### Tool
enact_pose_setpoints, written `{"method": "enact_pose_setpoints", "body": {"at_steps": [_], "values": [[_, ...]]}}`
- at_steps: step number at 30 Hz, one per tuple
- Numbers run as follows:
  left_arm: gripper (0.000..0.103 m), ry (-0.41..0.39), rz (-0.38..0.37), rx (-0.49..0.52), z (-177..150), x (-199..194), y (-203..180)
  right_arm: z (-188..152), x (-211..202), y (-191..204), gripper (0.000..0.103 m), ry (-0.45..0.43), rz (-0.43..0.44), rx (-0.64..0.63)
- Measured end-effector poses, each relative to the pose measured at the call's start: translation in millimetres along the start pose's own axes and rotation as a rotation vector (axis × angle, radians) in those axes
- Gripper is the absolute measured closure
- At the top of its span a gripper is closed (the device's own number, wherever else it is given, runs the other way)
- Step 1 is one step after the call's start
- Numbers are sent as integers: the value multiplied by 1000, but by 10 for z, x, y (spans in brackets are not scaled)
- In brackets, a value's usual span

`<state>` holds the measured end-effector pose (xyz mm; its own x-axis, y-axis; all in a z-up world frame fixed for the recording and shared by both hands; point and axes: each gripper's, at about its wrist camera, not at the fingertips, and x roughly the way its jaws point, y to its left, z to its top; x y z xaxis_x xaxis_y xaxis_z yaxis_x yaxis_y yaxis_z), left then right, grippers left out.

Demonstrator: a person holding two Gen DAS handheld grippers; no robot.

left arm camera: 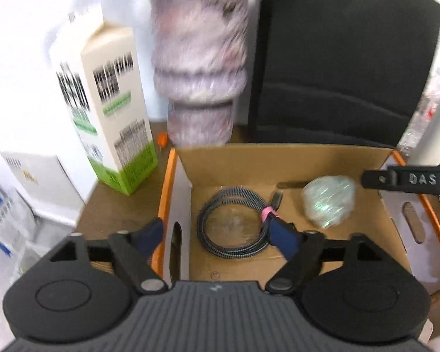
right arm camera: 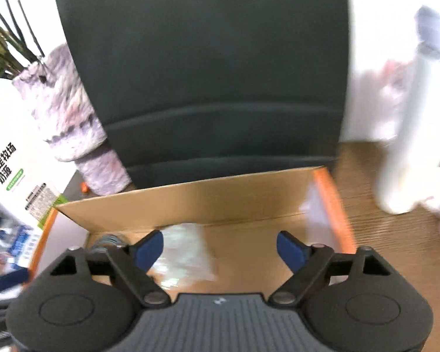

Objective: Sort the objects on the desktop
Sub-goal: 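Drop the cable and plastic bag into the cardboard box with both grippers, then grasp the navy pouch with the left gripper while the right grasps the plush sheep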

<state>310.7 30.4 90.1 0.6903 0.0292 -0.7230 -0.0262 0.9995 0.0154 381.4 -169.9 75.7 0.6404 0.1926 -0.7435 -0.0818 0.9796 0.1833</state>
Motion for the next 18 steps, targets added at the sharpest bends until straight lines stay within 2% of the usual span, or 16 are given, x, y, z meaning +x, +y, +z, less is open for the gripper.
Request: {"method": "enact_pose_setpoints", "body": {"at_steps": [5, 6, 9, 12, 15, 18], "values": [[7, -75, 41, 38, -154, -506, -107, -265, -597, -121, 16, -54, -99, -90], [4, -89, 45, 44, -210, -607, -136, -312, -673, -170, 15, -68, -105, -98], [2, -125, 55, 77, -450, -906, -232, -591, -1032, -263, 12, -106, -108, -123], [0, -161, 26, 84, -792, -1142, -277, -937, -1317, -365, 12, -133, -80, -139], [0, -158, -6, 73, -1133, -1215, -323, -1256, -1402, -388, 11, -134, -54, -135], [0, -101, -63, 69, -1487, -1099, -405, -1566, -1443, -456, 7, -133, -45, -128]]}}
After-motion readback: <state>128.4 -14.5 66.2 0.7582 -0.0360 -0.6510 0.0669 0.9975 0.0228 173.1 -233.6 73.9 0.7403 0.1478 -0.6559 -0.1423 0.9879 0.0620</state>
